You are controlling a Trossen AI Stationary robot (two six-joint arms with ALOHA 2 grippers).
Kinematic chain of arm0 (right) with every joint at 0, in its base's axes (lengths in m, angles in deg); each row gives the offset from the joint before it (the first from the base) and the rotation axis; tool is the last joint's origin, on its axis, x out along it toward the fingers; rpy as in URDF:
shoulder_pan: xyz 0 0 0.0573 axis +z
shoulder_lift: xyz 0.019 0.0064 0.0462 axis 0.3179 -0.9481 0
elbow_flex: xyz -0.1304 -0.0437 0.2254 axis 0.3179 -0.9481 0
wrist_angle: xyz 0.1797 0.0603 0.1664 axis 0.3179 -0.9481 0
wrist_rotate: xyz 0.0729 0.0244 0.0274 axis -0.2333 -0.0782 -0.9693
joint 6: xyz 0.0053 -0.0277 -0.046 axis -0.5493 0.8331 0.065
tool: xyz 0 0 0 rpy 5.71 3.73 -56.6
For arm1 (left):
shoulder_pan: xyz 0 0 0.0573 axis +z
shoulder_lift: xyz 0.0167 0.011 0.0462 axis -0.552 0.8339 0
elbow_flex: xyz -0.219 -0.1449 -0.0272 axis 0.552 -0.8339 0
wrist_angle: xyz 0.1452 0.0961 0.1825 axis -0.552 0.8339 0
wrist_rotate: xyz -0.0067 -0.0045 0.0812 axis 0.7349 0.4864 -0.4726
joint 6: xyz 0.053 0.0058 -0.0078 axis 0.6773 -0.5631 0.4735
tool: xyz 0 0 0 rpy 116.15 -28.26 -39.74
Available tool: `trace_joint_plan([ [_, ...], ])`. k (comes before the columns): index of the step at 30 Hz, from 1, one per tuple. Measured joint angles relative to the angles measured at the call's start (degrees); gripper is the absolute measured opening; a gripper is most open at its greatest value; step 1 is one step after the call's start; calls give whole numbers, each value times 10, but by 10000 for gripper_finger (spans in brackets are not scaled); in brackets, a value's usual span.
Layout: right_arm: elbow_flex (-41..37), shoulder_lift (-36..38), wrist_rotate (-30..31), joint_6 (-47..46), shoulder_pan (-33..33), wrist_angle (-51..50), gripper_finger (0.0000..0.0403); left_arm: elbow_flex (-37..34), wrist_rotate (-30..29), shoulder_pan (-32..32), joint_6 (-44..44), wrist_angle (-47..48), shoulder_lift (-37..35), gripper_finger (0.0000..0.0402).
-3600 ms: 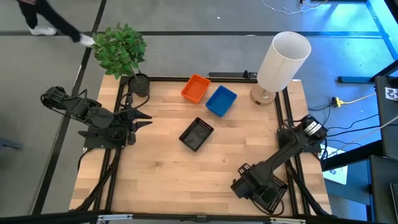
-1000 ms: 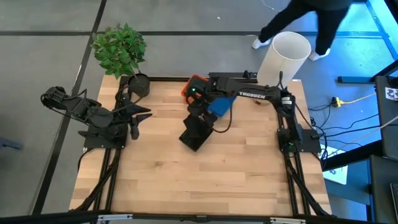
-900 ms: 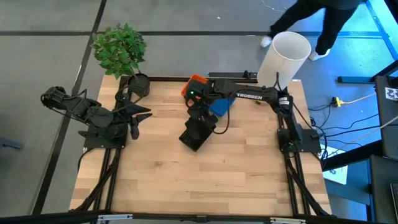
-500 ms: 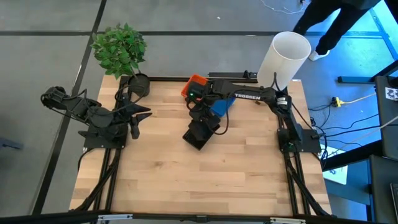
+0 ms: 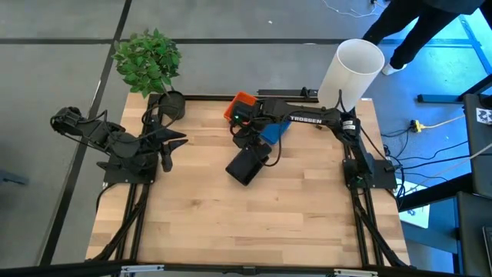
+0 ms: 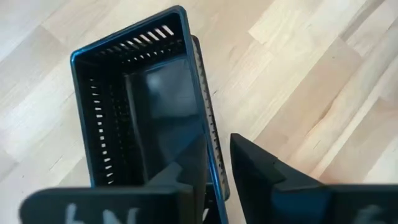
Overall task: Stack baskets by color
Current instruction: Stack the bottom black bin on the black bins, then return to Home Position
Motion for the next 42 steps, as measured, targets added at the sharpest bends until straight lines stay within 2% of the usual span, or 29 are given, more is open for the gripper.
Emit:
trace_joint_plan([
  [6,0,0,0,2,2,17,66,0,0,0,0,0,0,76],
  [11,0,0,-9,-31,10,59,9,0,0,0,0,0,0,76],
  [16,1,-22,-77,-55,12,46,2,0,0,0,0,0,0,76],
  [25,1,-66,-57,-26,12,51,1,0,2,0,-2,2,0,76],
  [31,67,-34,-58,-63,12,32,1,0,3,0,-2,4,0,76],
  [36,168,-24,-55,-90,12,-46,0,0,3,0,0,6,0,74],
  [39,223,-21,-50,-93,11,-105,0,0,5,0,2,9,0,57],
  [42,194,25,-51,-118,10,-102,0,0,7,0,5,18,-9,23],
])
